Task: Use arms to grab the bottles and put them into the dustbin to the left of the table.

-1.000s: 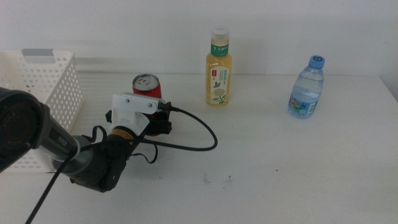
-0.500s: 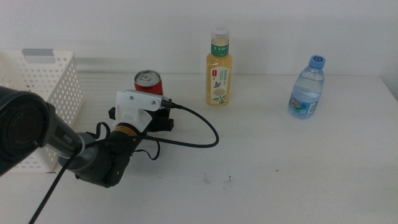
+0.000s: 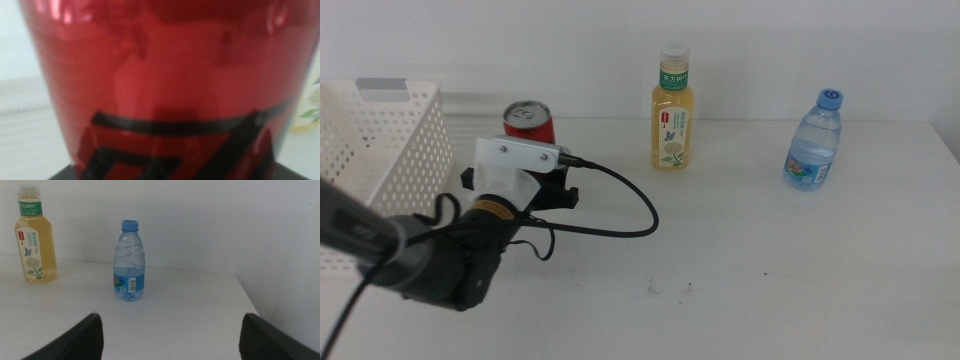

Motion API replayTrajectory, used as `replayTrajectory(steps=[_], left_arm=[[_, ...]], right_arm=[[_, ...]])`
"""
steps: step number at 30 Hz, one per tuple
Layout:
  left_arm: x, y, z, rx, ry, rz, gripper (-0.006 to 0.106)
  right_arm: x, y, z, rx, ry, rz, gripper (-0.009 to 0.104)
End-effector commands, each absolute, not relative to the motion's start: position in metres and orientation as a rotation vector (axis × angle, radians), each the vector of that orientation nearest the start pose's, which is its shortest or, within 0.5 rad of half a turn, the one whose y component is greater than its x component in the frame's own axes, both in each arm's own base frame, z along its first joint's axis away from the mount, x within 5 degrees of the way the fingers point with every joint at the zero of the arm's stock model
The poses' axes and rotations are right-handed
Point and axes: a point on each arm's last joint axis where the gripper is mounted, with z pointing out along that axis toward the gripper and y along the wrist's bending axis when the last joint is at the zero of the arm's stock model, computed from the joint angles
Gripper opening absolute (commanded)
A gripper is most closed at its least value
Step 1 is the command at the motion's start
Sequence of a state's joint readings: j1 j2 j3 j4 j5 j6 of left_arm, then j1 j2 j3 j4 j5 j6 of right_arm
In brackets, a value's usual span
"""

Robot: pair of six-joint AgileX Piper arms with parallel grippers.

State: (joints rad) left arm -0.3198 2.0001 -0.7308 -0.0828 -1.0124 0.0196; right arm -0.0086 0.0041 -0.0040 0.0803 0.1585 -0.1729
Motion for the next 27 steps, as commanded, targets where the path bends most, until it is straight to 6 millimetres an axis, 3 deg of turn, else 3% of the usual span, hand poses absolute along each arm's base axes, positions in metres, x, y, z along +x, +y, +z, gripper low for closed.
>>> replayTrajectory(steps=[1, 6, 9, 15, 17, 18, 22, 27], left_arm=[[0.333, -0.103, 0.150, 0.179, 1.659, -0.215, 0.025], [0.306, -0.101, 0.191, 0.272, 1.724, -0.239, 0.022], [0.293, -0.097, 0.220, 0.234, 1.817, -0.275, 0.022], [0.279, -0.092, 0.282, 0.262, 1.949, -0.246, 0.022], [0.281, -0.090, 0.297, 0.285, 2.051, -0.208, 0.022], [0.286, -0.081, 0.313, 0.310, 2.164, -0.147, 0.022], [0.303, -0.055, 0.339, 0.357, 2.297, -0.101, 0.022], [0.323, -0.005, 0.360, 0.304, 2.429, -0.109, 0.022]], right_arm=[[0.056, 0.000, 0.200, -0.079, 1.631, -0.074, 0.080], [0.056, 0.000, 0.200, -0.079, 1.631, -0.074, 0.080], [0.056, 0.000, 0.200, -0.079, 1.631, -0.074, 0.080], [0.056, 0.000, 0.200, -0.079, 1.631, -0.074, 0.080], [0.056, 0.000, 0.200, -0.079, 1.631, -0.074, 0.080], [0.056, 0.000, 0.200, -0.079, 1.631, -0.074, 0.080], [0.056, 0.000, 0.200, -0.079, 1.631, -0.074, 0.080], [0.056, 0.000, 0.200, -0.079, 1.631, -0.074, 0.080]])
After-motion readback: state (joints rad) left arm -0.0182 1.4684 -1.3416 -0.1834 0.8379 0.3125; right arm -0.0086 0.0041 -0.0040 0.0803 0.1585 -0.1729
